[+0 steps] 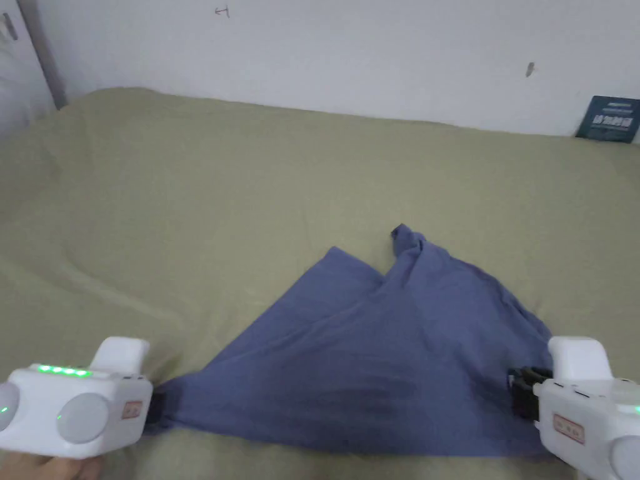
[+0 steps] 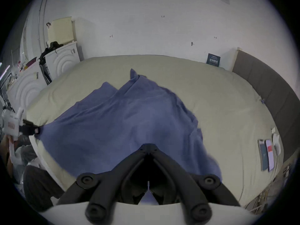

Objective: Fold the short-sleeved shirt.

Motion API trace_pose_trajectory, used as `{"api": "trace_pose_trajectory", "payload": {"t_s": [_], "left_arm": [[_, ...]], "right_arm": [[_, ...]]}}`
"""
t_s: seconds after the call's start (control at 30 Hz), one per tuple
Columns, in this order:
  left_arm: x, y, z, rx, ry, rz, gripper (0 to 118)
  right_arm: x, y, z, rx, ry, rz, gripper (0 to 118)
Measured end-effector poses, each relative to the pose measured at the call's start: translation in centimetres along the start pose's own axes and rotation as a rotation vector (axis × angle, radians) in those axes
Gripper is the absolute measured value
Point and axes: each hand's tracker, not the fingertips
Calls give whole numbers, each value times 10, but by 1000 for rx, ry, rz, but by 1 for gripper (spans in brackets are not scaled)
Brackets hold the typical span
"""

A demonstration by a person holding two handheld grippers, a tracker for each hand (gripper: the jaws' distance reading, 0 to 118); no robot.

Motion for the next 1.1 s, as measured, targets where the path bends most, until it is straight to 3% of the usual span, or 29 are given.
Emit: {"api": "trace_pose_trajectory", "payload": {"t_s": [0.37,0.4,0.43,0.47,0.5,0.57,0.63,0.77,0.8,0.83,0.87,0.9,0.93,0.97,1.1], "left_arm": [[-5,10,-3,-4,-42,35,0],[-4,12,-3,-5,-39,30,0],[-4,14,-3,-6,-39,30,0],[-6,14,-4,-7,-45,34,0],[-8,13,-6,-9,-46,37,0],[-10,17,-9,-12,-53,43,0],[-10,17,-11,-12,-52,43,0],[-8,17,-15,-14,-48,40,0],[-7,18,-16,-16,-48,37,0],[-7,18,-16,-17,-45,37,0],[-7,18,-17,-18,-46,40,0],[-8,16,-17,-20,-49,42,0],[-8,17,-16,-20,-49,44,0],[-9,19,-16,-21,-54,44,0],[-16,24,-9,-2,-73,77,0]], "right_arm": [[68,144,-164,-58,-74,80,2],[74,150,-176,-69,-79,80,13],[80,156,-191,-91,-80,84,58],[84,160,-205,-143,-74,96,58],[89,161,-216,-166,-63,90,72],[97,162,-235,-219,-6,84,118],[100,157,-254,-281,-30,86,107],[94,141,-260,-314,-72,135,106],[87,147,-265,-298,-66,121,95],[86,149,-262,-305,-67,88,64],[85,152,-256,-313,-35,39,19],[82,153,-246,-283,10,15,1],[84,154,-231,-237,-48,-1,1],[82,155,-222,-231,-17,17,1],[70,168,-155,-130,-49,66,1]]}}
